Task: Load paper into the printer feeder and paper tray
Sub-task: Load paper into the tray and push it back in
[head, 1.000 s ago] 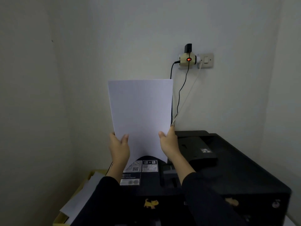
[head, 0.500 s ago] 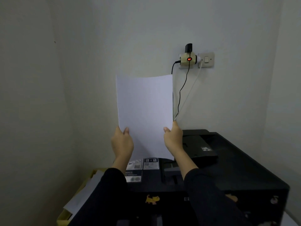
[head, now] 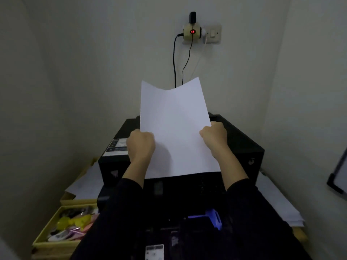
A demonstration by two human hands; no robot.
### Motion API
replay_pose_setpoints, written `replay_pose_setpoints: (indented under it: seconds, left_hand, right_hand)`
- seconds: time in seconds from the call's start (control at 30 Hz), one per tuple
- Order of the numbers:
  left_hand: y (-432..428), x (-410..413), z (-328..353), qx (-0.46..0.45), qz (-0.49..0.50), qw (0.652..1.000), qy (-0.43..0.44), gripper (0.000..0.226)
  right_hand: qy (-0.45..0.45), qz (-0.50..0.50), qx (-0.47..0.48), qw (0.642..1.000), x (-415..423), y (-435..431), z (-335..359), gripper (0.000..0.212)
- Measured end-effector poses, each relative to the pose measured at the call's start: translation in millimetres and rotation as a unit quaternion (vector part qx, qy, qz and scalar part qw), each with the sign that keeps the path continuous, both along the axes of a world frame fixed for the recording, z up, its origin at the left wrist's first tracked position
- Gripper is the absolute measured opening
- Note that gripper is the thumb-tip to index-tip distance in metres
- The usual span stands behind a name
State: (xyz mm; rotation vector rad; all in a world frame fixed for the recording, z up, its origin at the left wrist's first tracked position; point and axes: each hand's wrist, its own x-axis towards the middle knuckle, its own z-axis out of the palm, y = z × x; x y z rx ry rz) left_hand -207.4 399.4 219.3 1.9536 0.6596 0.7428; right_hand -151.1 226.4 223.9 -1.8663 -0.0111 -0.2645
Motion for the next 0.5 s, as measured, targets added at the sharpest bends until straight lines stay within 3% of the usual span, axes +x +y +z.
replay_pose_setpoints:
  seconds: [0.17, 0.5]
  left_hand:
    - [-44, -51, -47, -0.076, -0.008, 0.997, -0.008, 0.025]
    - [-86, -137, -164, -0.238, -0.075, 0.968, -0.020, 0.013]
  right_hand:
    - [0.048, 0.002, 0.037, 0.998, -53, -47, -52, 0.012]
    - [0.113, 0.009, 0.096, 0.989, -137, -96, -168, 0.024]
